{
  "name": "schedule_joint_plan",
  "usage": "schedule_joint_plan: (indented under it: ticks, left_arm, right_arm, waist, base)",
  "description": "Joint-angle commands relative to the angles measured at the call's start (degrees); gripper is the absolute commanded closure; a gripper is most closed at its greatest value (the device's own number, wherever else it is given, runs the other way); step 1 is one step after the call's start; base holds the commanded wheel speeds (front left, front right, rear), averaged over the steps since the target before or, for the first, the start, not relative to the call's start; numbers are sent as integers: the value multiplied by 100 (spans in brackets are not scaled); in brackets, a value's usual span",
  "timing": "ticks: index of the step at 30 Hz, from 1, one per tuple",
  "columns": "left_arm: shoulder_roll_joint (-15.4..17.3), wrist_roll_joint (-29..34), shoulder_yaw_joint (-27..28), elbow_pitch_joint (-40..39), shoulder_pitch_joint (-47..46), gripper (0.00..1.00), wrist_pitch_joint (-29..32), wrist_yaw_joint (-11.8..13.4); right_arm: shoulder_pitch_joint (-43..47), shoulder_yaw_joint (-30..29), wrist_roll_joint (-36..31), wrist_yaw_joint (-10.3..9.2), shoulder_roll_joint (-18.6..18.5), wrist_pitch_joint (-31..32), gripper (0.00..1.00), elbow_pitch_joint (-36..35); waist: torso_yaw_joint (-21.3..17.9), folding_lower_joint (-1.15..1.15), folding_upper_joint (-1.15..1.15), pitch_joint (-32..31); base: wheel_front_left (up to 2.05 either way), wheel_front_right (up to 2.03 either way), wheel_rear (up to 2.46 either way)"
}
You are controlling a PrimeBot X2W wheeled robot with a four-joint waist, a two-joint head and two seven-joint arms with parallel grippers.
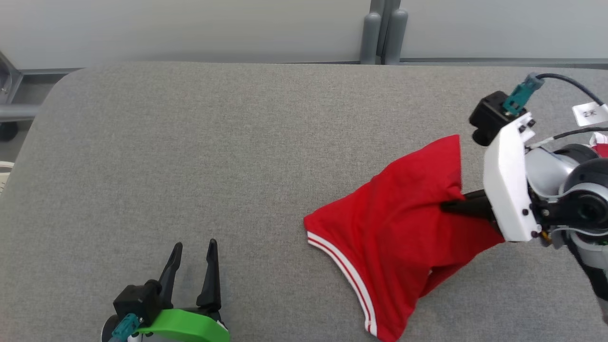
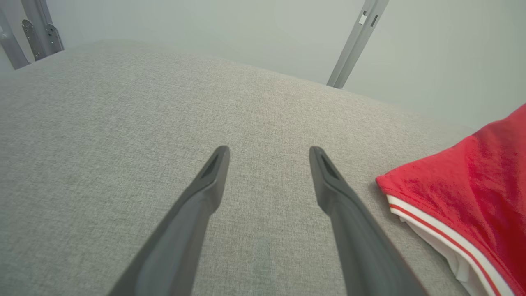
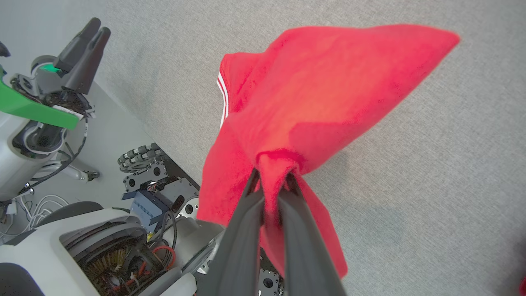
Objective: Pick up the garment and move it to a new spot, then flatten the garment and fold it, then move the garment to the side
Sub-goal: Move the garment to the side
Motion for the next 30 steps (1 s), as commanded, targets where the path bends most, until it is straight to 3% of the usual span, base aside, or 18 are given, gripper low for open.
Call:
schedule_joint_plan:
  ticks: [1,3,11,18,30]
  left_arm:
    - [4,-52,-27,-45,-25,0,-15,42]
    - [4,-92,-51,-91,-83,0,-15,55]
    - [5,-7,-51,-91,-282,0,-15,2]
    - [4,109,-58,-35,-529,0,-15,-56]
    - [6,216,-99,19,-874,0,-15,-98]
  right_arm:
    - [-13,-271,-181,2,-272,197,100,72]
    - [148,-569,-377,2,-636,302,100,196]
    - [338,-1204,-702,2,-1047,112,100,413]
    - [130,-1418,-942,2,-1413,-288,100,590]
    - [-319,-1958,-1386,2,-1536,-1227,100,1303]
  waist:
    - [-18,0,64,102]
    - [-60,0,64,228]
    - [-245,0,64,542]
    - [-424,0,64,813]
    - [-533,0,64,1143]
  base:
    - [0,0,0]
    - [0,0,0]
    - [0,0,0]
    - [0,0,0]
    - [0,0,0]
